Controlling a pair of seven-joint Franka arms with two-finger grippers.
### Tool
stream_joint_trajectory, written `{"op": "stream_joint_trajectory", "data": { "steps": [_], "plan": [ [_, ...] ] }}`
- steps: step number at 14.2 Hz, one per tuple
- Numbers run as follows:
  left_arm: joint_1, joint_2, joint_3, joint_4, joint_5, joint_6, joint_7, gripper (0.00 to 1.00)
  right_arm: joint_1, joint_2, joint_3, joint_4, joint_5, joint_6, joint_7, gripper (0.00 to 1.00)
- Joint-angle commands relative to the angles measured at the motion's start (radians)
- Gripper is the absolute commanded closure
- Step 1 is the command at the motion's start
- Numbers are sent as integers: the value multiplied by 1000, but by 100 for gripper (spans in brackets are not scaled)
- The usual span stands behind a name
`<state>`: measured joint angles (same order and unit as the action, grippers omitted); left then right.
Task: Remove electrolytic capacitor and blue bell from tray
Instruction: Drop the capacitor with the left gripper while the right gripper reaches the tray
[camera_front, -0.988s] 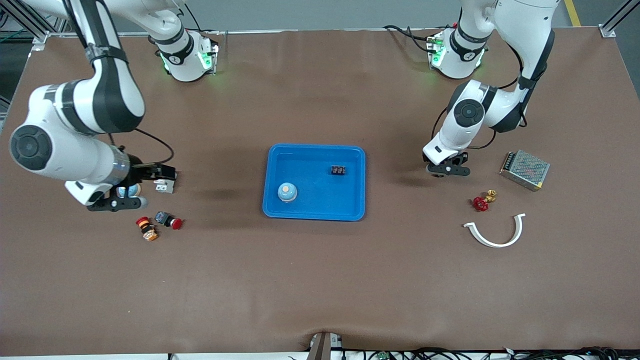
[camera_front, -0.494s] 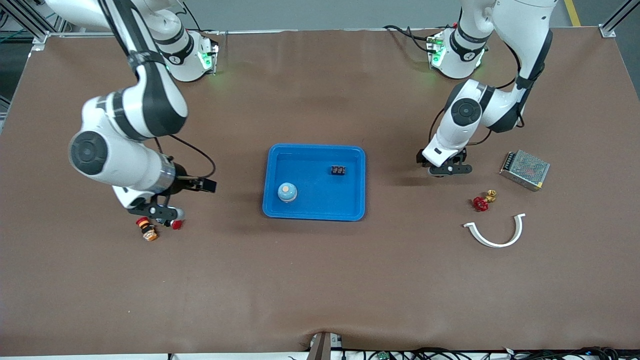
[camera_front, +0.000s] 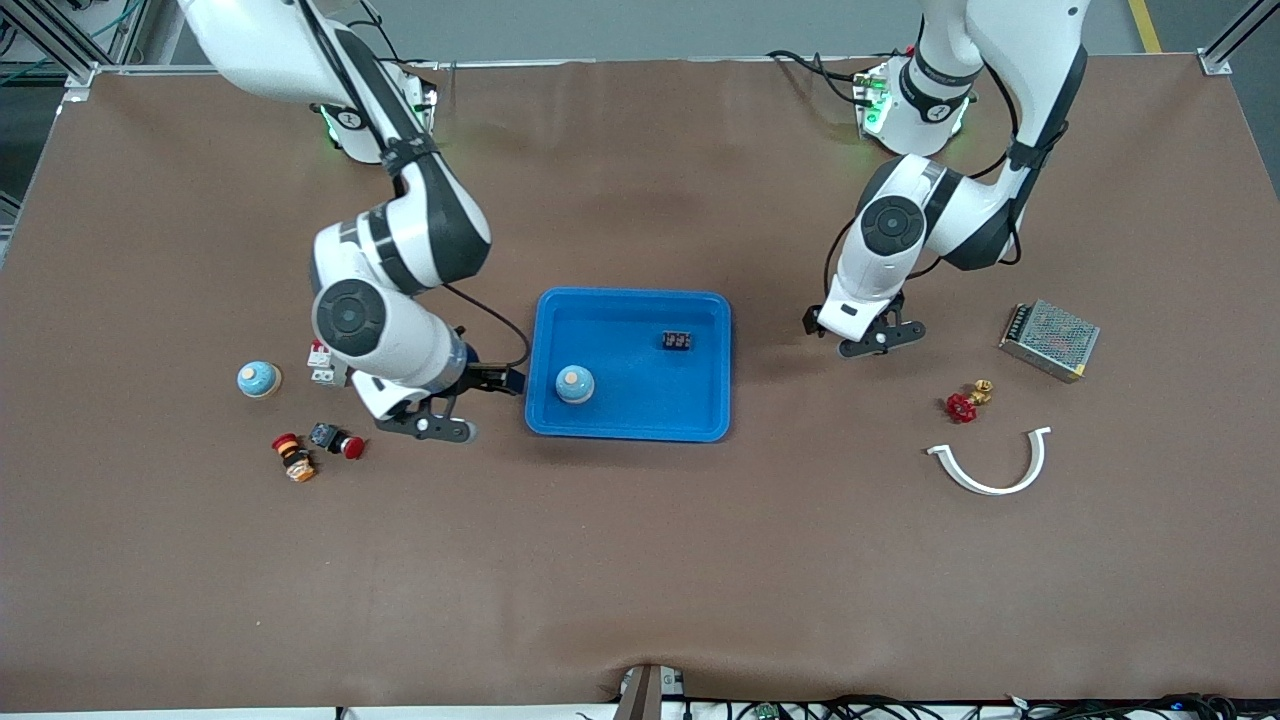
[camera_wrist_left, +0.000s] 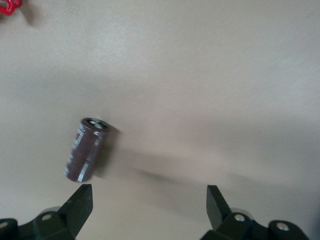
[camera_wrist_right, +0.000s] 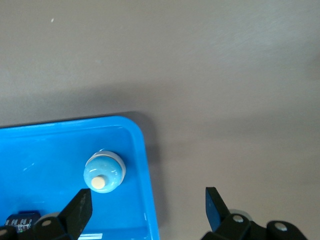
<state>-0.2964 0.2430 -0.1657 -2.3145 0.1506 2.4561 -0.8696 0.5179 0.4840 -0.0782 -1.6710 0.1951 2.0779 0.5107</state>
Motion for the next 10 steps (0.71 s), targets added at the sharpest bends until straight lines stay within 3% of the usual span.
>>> {"op": "stream_joint_trajectory", "data": {
  "steps": [1, 6, 10],
  "plan": [
    [-15, 10, -23, 55, -80, -31, -162, 0, 45, 44, -12, 28, 7, 46, 64, 0],
    [-24, 22, -74, 92, -115, 35, -569, 0, 105, 111, -12, 28, 6, 140, 157, 0],
    [-69, 24, -75, 104, -111, 63, -822, 0, 139, 154, -14, 28, 1, 165, 157, 0]
  ]
}}
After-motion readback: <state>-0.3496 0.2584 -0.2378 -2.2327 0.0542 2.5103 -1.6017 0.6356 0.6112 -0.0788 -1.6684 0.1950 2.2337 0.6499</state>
